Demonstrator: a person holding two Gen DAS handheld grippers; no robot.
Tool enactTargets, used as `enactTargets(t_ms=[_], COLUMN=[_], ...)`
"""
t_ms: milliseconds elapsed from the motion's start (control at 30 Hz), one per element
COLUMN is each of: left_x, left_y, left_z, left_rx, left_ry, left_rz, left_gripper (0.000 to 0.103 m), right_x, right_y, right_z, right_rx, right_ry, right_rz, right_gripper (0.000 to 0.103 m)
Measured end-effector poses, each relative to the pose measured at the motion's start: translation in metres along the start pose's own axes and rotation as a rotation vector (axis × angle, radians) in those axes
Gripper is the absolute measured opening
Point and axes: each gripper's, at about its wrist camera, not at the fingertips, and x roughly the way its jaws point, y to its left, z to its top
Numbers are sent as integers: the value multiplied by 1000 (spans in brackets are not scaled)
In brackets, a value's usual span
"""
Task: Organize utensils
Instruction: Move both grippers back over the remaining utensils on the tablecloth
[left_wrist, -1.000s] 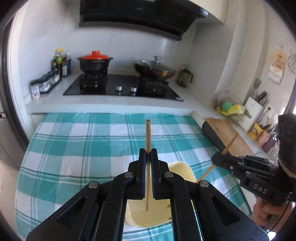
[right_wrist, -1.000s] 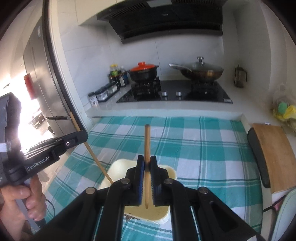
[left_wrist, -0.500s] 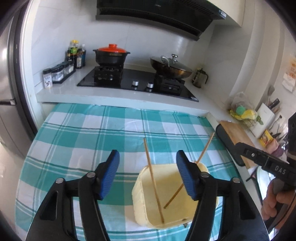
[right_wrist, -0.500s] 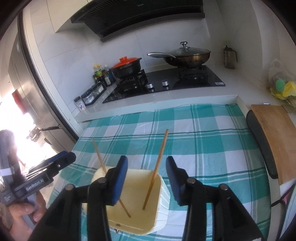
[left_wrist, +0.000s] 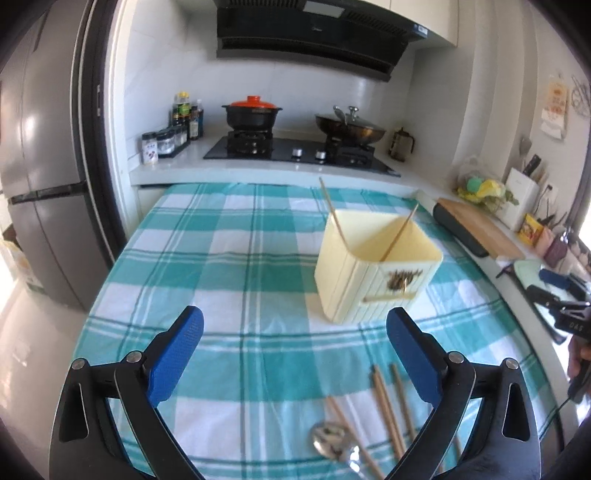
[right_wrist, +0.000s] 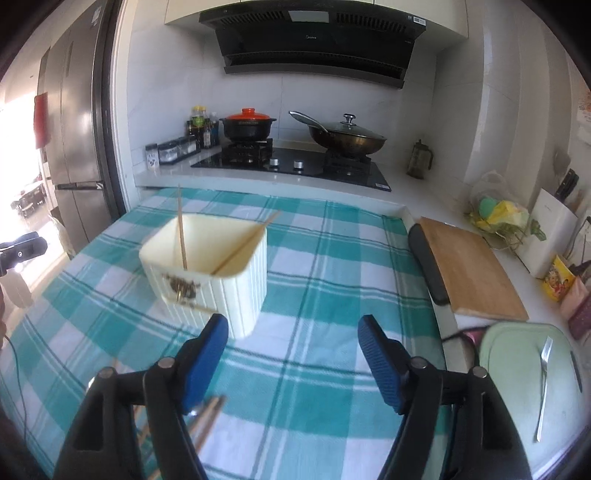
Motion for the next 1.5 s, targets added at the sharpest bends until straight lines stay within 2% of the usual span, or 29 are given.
enactTargets(t_ms=[67,200,267,300,467,567,700,867,1033,1200,1400,1500], left_x=[-8,-18,-19,-17,7,21,33,47,51,41,24,30], left_y=[2,1,3,2,3,0,-12,-20,-9,2,14,11], left_z=[-24,-70,-91,-99,-133,-142,-149,-153,-151,-154,-165,-167], left_rx=[28,75,80,80,72,89,195,252,173,92,8,35], left_ry=[18,62,81,91,116,130,146,214,258,294,323,326], left_rz=[17,61,64,72,97,127,200,190,142,160,82,135], left_gripper=[99,99,99,100,102,102,102,102,103,102,102,102], right_x=[-16,-39,-43,-40,-10,2,16,33,35,36,36,36], right_y=[6,17,19,18,8,3,-6,-11,-19,-20,-20,-21], right_z=[-27,-81,-108,-119,-158,-169,-176,-186,-190,-192,-192,-192], right_rx=[-19,-17,23,50,124,114,118,151,213,235,239,237], right_ry=[0,-19,-6,5,82,109,159,245,251,253,252,252], right_rz=[-11,-56,-69,-74,-109,-137,-173,-166,-120,-109,-111,-109], right_gripper=[85,90,100,103,103,103,103,103,103,103,103,103])
